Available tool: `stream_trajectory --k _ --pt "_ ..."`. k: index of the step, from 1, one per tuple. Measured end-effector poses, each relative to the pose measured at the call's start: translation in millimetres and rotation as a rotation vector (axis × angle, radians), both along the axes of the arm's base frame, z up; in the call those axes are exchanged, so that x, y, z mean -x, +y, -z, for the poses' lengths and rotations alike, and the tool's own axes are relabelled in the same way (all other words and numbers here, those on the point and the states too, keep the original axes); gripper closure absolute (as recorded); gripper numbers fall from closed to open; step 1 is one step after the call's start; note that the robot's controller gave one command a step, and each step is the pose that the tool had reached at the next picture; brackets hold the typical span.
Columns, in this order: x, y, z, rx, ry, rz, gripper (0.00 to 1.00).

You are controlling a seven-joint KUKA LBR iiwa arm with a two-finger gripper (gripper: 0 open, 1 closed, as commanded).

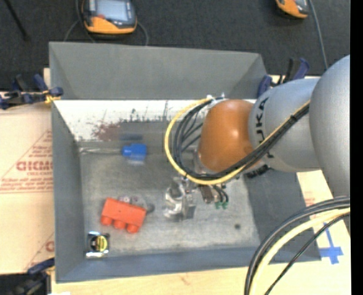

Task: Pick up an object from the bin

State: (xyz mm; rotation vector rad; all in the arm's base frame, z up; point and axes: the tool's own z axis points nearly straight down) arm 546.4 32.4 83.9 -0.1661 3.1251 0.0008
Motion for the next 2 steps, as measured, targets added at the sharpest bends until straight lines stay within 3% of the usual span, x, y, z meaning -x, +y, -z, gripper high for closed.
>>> stream_trajectory --k 1,2 --pt "-20.5 -12 -83 0.003 0.0 -0.01 1.0" --pt "-23.9 -13 -165 0.0 0.0 0.089 1.0"
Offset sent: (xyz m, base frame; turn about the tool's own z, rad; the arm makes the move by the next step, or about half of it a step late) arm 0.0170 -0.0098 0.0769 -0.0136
